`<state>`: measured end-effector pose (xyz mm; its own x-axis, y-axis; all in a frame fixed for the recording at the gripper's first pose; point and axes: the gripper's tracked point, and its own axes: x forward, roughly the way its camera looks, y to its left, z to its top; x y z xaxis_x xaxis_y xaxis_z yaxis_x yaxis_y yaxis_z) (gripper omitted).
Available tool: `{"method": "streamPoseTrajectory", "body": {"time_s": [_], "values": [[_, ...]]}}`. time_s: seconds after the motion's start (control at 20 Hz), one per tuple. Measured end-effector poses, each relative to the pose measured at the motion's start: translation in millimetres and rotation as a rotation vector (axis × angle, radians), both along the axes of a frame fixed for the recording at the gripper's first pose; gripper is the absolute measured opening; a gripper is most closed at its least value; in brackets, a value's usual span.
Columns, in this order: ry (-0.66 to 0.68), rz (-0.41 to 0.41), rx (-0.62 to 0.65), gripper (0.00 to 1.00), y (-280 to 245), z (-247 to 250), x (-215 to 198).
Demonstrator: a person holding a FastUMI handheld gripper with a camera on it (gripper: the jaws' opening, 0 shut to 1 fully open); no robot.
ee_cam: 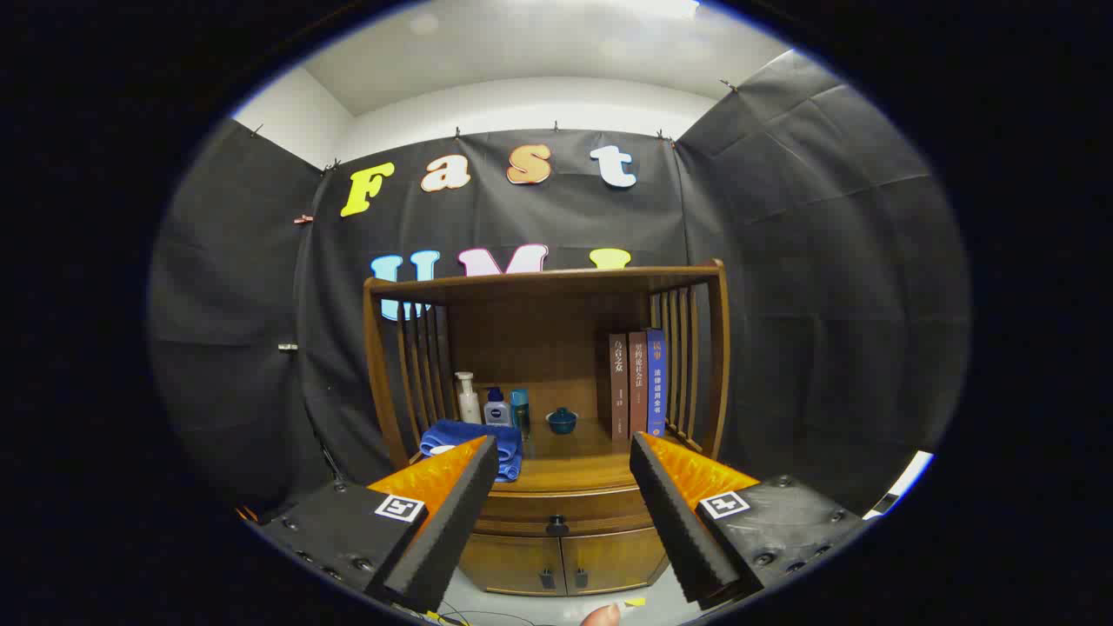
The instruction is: Pull open the drawer, take out the items inside it, and place them on the countertop above the cabinet.
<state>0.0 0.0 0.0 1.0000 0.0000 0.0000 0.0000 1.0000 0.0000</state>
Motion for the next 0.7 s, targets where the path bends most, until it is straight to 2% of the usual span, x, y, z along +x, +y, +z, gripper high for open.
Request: {"method": "streamPoseTrajectory", "body": {"time_s": [0.15, 0.45, 0.7], "values": [[-0.034, -0.017, 0.003, 0.99, -8.4, 8.4, 7.7], [-0.022, 0.053, -0.037, 0.99, 13.0, 11.6, 24.2], [0.0, 0.06, -0.056, 0.99, 19.8, -1.0, 29.9]]}}
